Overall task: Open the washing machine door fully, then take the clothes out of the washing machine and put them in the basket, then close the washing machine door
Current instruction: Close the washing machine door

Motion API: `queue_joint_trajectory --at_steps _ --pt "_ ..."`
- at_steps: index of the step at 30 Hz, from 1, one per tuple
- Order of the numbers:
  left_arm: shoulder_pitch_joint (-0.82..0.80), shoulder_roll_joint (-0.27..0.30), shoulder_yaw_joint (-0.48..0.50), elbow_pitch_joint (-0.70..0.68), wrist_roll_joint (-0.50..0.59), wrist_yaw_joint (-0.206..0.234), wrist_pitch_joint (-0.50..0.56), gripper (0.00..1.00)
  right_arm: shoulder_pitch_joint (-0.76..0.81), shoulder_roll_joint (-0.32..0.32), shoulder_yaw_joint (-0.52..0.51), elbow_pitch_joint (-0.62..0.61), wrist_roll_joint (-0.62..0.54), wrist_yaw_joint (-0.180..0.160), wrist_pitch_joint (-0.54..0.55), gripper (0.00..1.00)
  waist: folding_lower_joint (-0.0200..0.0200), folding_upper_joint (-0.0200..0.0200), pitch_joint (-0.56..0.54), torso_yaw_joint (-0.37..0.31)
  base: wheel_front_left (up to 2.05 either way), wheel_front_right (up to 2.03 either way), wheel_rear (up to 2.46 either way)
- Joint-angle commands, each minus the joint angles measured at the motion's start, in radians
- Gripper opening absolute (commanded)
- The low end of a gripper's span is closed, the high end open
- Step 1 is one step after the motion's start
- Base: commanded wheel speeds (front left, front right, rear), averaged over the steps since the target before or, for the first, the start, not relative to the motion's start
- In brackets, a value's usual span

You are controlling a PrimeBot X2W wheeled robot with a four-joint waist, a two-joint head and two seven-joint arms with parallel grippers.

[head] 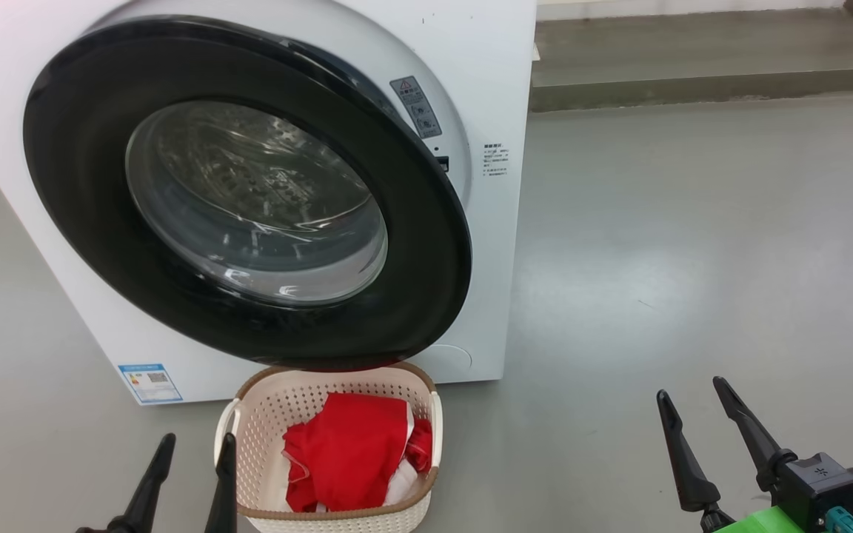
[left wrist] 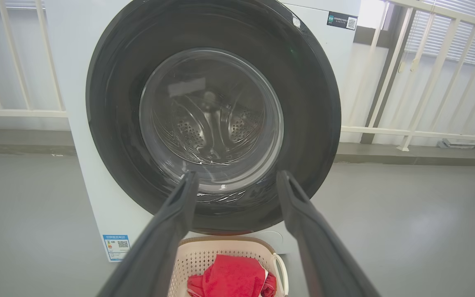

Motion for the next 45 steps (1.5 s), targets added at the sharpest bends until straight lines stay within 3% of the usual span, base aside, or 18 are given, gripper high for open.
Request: queue_joint_trajectory --at_steps 1,15,16,17,18,19,31,45 --pt "-0.022 0.010 0.042 -0.024 0.025 0.000 -0.012 1.00 -0.018 -0.003 0.014 -0.032 -0.014 0.003 -0.006 1.00 0.0000 0.0000 0.001 0.002 0.00 0.00 0.00" --pt "-0.024 -0.018 0.050 -0.008 0.093 -0.027 -0.012 1.00 -0.010 0.000 0.025 -0.039 -0.022 0.003 -0.006 1.00 0.0000 0.0000 0.011 0.034 0.00 0.00 0.00" --pt "-0.024 -0.020 0.050 -0.007 0.095 -0.029 -0.012 1.00 -0.011 0.000 0.029 -0.035 -0.023 0.003 -0.006 0.80 0.0000 0.0000 0.011 0.037 0.00 0.00 0.00" --pt "-0.025 -0.022 0.050 -0.007 0.098 -0.032 -0.012 1.00 -0.013 0.000 0.031 -0.030 -0.025 0.003 -0.006 0.37 0.0000 0.0000 0.012 0.044 0.00 0.00 0.00" --pt "-0.027 -0.025 0.051 -0.007 0.100 -0.033 -0.012 1.00 -0.016 0.000 0.035 -0.023 -0.026 0.003 -0.006 0.08 0.0000 0.0000 0.013 0.049 0.00 0.00 0.00" --pt "-0.028 -0.027 0.050 -0.007 0.102 -0.036 -0.012 1.00 -0.020 0.000 0.039 -0.016 -0.027 0.003 -0.006 0.00 0.0000 0.0000 0.014 0.056 0.00 0.00 0.00" --pt "-0.041 -0.043 0.038 -0.025 0.121 -0.054 -0.012 1.00 -0.175 -0.016 0.129 0.133 -0.018 0.003 -0.006 0.00 0.0000 0.0000 0.044 0.143 0.00 0.00 0.00" --pt "-0.077 -0.050 0.010 -0.016 0.127 -0.067 -0.012 1.00 -0.473 -0.058 0.291 0.419 0.046 0.003 -0.002 0.00 0.0000 0.0000 0.099 0.238 0.00 0.00 0.00"
